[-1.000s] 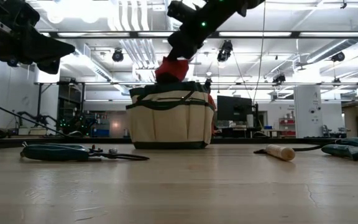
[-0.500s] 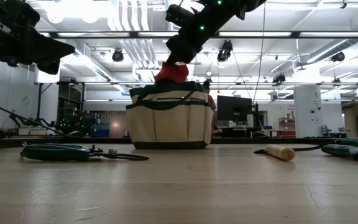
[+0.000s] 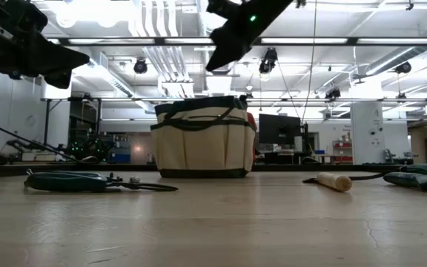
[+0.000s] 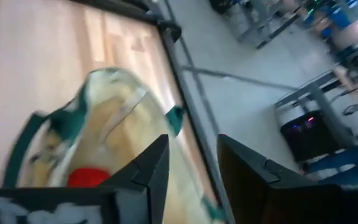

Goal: Pick & Place Garden tools in Gardening bag
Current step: Put the right green shear scissors into the brown gardening bag

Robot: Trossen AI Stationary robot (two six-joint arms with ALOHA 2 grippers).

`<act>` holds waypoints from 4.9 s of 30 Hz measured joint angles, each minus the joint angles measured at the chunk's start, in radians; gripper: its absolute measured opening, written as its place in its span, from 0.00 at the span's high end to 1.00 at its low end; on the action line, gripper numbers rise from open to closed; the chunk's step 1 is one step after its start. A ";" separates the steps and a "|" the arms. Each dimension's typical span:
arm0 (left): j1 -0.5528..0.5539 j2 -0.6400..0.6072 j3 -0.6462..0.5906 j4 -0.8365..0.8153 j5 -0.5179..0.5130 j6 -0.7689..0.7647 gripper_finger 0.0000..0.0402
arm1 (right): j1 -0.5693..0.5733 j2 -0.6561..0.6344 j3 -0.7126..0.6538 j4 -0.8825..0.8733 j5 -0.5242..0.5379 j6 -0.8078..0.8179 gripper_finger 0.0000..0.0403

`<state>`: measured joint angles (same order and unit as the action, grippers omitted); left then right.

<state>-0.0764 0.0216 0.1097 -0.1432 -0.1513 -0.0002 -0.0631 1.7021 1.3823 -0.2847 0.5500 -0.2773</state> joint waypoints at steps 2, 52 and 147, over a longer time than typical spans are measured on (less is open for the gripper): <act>0.000 0.000 0.000 0.000 0.000 0.000 0.96 | 0.020 -0.028 0.000 -0.081 -0.019 0.041 0.66; 0.000 0.000 0.000 -0.008 0.000 0.000 0.96 | 0.036 -0.139 -0.489 -0.557 -0.365 0.662 0.62; 0.000 0.000 0.000 -0.008 0.000 0.000 0.96 | -0.007 -0.144 -0.651 -0.275 -0.518 0.669 0.86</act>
<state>-0.0765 0.0212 0.1098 -0.1513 -0.1513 -0.0004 -0.0696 1.5581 0.7315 -0.5596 0.0317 0.3916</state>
